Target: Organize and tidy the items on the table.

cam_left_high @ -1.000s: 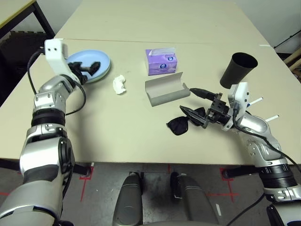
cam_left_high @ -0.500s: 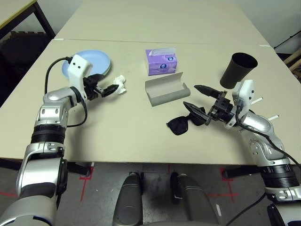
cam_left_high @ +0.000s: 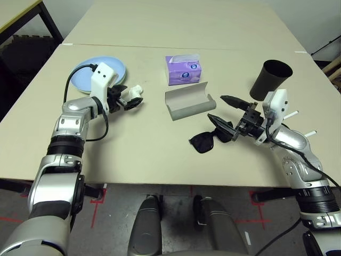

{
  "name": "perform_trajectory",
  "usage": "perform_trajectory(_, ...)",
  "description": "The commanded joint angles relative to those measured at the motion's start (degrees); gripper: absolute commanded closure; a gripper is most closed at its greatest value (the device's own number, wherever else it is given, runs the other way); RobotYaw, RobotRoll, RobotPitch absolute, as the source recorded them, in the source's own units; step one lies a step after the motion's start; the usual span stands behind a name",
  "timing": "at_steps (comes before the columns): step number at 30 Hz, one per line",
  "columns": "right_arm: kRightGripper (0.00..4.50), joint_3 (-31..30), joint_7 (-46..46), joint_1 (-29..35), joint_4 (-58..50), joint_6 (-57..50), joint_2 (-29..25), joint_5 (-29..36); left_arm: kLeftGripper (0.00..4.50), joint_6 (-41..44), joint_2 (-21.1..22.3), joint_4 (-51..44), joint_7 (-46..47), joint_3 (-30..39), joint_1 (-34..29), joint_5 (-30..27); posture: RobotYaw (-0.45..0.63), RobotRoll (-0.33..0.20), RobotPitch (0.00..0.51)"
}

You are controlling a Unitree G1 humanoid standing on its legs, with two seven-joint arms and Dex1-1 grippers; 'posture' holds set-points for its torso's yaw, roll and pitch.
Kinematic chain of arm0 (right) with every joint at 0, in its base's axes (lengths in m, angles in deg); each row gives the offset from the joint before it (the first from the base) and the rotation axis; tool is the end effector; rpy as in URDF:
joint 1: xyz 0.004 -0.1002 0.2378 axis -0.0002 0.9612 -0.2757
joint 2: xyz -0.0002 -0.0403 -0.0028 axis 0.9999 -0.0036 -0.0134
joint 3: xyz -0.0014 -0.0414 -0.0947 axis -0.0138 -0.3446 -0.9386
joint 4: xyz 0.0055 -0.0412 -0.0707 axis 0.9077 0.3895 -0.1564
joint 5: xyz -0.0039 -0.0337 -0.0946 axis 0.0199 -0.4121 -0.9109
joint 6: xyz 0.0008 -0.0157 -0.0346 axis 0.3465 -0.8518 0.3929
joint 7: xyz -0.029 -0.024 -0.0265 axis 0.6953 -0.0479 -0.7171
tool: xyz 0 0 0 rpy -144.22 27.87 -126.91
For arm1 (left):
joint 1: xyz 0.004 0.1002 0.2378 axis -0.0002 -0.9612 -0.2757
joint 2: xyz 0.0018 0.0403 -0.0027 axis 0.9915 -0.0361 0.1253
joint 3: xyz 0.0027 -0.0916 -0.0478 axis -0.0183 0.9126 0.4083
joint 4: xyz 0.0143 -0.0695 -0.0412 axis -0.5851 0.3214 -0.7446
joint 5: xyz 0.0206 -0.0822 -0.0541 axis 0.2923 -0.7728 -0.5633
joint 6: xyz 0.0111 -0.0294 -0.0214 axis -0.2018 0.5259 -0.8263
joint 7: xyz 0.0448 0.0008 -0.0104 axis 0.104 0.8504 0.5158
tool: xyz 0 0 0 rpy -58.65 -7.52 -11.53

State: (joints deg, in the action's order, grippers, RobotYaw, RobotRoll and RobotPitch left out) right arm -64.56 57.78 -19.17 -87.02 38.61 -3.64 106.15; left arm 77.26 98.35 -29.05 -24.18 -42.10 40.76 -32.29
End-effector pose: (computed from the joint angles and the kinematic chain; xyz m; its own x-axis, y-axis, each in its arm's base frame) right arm 0.2577 -0.2062 0.1336 0.6427 0.7540 0.1356 -0.7216 0.6553 -0.2233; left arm 0.3341 0.2616 0.1750 0.8072 -0.5436 -0.2301 0.5879 0.7753 0.2310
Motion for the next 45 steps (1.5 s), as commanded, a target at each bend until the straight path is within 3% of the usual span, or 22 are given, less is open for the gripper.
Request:
perform_trajectory(1, 0.00, -0.1, -1.0, 1.3, -0.2, -0.3, 0.4, -0.7, 0.05, -0.2, -0.5, 0.4, 0.0, -0.2, 0.1, 0.4, 0.13, 0.000, 0.166)
perform_trajectory(22, 0.00, -0.4, 0.7, 2.6, -4.4, -5.0, 0.1, 1.2, 0.05, 1.3, 0.0, 2.5, -0.7, -1.2, 0.3, 2.0, 0.12, 0.000, 0.163)
perform_trajectory(25, 0.00, -0.3, 0.7, 2.6, -4.4, -4.8, 0.2, 1.3, 0.67, 2.0, 0.3, 4.0, 0.6, -0.8, 0.5, 2.6, 0.12, 0.000, 0.164)
perform_trajectory(35, 0.00, 0.0, 1.3, 2.9, -3.5, -3.7, 0.3, 1.3, 4.46, 2.4, 0.7, 5.1, 1.1, -0.2, 1.4, 2.8, 0.12, 0.000, 0.163)
perform_trajectory(40, 0.00, -0.1, 1.4, 3.0, -3.0, -3.2, 0.3, 1.2, 4.46, 2.4, 0.5, 5.9, 4.0, 3.0, 4.8, 0.8, 0.12, 0.000, 0.163)
perform_trajectory(45, 0.00, -0.2, 1.5, 3.0, -2.8, -2.8, 0.4, 1.1, 4.46, -7.6, 1.0, 14.8, 19.4, 8.3, 12.3, 2.0, 0.12, 0.000, 0.160)
